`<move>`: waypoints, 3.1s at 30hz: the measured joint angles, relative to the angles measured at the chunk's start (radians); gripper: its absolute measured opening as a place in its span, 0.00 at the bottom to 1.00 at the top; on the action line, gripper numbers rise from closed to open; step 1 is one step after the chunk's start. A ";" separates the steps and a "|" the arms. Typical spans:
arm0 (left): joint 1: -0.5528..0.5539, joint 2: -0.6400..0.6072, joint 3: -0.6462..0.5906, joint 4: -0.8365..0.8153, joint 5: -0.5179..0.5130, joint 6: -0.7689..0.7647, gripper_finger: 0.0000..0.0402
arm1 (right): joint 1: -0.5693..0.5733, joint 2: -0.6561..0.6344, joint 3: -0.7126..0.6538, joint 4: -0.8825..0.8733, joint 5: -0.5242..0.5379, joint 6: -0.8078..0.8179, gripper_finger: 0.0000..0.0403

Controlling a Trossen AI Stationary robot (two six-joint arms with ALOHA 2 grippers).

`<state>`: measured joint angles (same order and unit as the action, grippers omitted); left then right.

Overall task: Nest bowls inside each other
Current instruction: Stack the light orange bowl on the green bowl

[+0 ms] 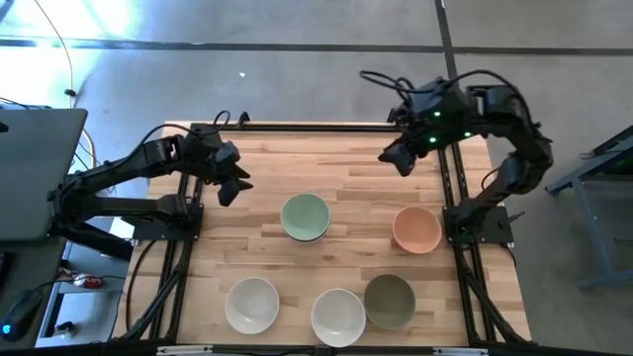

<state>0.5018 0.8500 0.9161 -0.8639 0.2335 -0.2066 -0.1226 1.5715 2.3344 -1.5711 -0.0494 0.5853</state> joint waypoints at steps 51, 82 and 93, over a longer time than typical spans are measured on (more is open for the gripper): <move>0.000 -0.014 0.000 0.131 0.014 -0.064 0.44 | 0.000 -0.695 -1.152 0.000 0.004 0.130 0.36; 0.000 -0.012 0.000 0.180 0.018 -0.052 0.44 | -0.001 -0.621 -1.493 0.117 -0.014 0.361 0.26; 0.000 -0.012 0.000 0.180 0.018 -0.053 0.44 | -0.001 -0.621 -1.547 0.220 -0.040 0.379 0.29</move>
<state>0.5018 0.8379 0.9161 -0.6838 0.2512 -0.2592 -0.1238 0.9504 0.7870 -1.3513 -0.0891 0.9647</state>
